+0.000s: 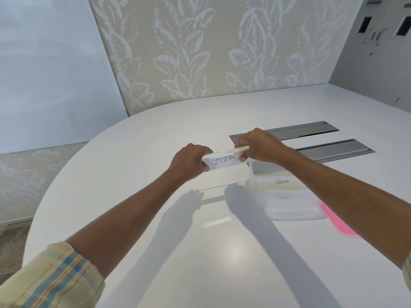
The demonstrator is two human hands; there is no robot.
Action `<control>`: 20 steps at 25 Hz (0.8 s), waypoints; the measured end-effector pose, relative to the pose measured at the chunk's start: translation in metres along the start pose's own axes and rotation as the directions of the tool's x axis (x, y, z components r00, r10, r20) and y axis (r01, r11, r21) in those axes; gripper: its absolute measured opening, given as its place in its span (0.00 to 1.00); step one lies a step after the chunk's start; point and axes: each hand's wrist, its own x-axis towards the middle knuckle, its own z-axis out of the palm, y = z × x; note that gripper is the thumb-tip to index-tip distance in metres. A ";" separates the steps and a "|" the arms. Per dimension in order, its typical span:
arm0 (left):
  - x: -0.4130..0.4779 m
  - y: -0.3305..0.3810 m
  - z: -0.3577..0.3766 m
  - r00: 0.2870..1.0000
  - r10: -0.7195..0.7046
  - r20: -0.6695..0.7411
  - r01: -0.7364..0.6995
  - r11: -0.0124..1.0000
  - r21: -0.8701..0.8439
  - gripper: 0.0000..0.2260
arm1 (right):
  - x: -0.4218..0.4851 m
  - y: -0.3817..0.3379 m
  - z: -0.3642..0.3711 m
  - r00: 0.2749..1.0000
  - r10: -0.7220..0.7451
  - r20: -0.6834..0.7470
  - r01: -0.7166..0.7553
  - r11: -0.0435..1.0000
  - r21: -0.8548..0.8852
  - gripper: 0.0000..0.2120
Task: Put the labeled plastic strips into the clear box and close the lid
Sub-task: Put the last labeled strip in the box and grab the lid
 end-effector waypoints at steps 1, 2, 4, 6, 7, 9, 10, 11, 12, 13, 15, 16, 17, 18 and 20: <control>0.004 0.012 0.003 1.000 0.011 0.005 -0.011 1.000 -0.002 0.23 | -0.007 0.012 -0.005 1.000 0.009 0.002 -0.009 1.000 0.013 0.19; 0.008 0.023 0.006 1.000 0.021 0.008 -0.021 1.000 -0.003 0.23 | -0.014 0.022 -0.010 1.000 0.019 0.005 -0.019 1.000 0.022 0.19; 0.017 0.047 0.013 0.999 0.049 0.013 -0.049 0.999 -0.001 0.24 | -0.027 0.045 -0.018 0.999 0.045 0.004 -0.046 0.998 0.032 0.21; 0.025 0.070 0.021 0.996 0.088 0.019 -0.088 0.996 0.003 0.23 | -0.039 0.069 -0.025 0.997 0.079 -0.004 -0.079 0.996 0.038 0.21; 0.029 0.080 0.025 0.994 0.103 0.026 -0.103 0.995 0.004 0.22 | -0.045 0.080 -0.028 0.996 0.092 -0.008 -0.092 0.995 0.033 0.21; 0.038 0.100 0.033 0.991 0.124 0.042 -0.124 0.992 0.004 0.21 | -0.055 0.101 -0.032 0.994 0.110 -0.015 -0.110 0.994 0.018 0.21; 0.042 0.109 0.037 0.990 0.130 0.049 -0.130 0.992 -0.001 0.21 | -0.060 0.110 -0.033 0.993 0.119 -0.015 -0.119 0.993 0.017 0.21; 0.046 0.118 0.042 0.989 0.135 0.058 -0.135 0.991 -0.004 0.22 | -0.064 0.120 -0.035 0.991 0.132 -0.015 -0.132 0.991 0.021 0.20; 0.051 0.125 0.047 0.988 0.140 0.069 -0.141 0.990 -0.002 0.22 | -0.068 0.128 -0.035 0.989 0.146 -0.016 -0.145 0.989 0.025 0.20; 0.054 0.132 0.051 0.986 0.147 0.081 -0.148 0.989 0.007 0.22 | -0.071 0.135 -0.035 0.987 0.158 -0.016 -0.158 0.987 0.022 0.19; 0.062 0.142 0.062 0.983 0.153 0.102 -0.157 0.987 0.033 0.22 | -0.076 0.148 -0.032 0.986 0.166 -0.011 -0.166 0.986 0.000 0.19; 0.065 0.147 0.067 0.982 0.154 0.113 -0.160 0.986 0.045 0.23 | -0.078 0.155 -0.029 0.986 0.165 -0.009 -0.165 0.986 -0.011 0.19; 0.069 0.150 0.073 0.980 0.155 0.125 -0.163 0.985 0.057 0.23 | -0.080 0.161 -0.026 0.987 0.163 -0.005 -0.163 0.986 -0.018 0.19; 0.072 0.152 0.079 0.978 0.157 0.135 -0.167 0.984 0.068 0.24 | -0.081 0.167 -0.022 0.987 0.163 0.000 -0.163 0.986 -0.021 0.19; 0.077 0.155 0.090 0.977 0.150 0.153 -0.165 0.982 0.089 0.24 | -0.081 0.176 -0.014 0.987 0.161 0.011 -0.161 0.987 -0.025 0.21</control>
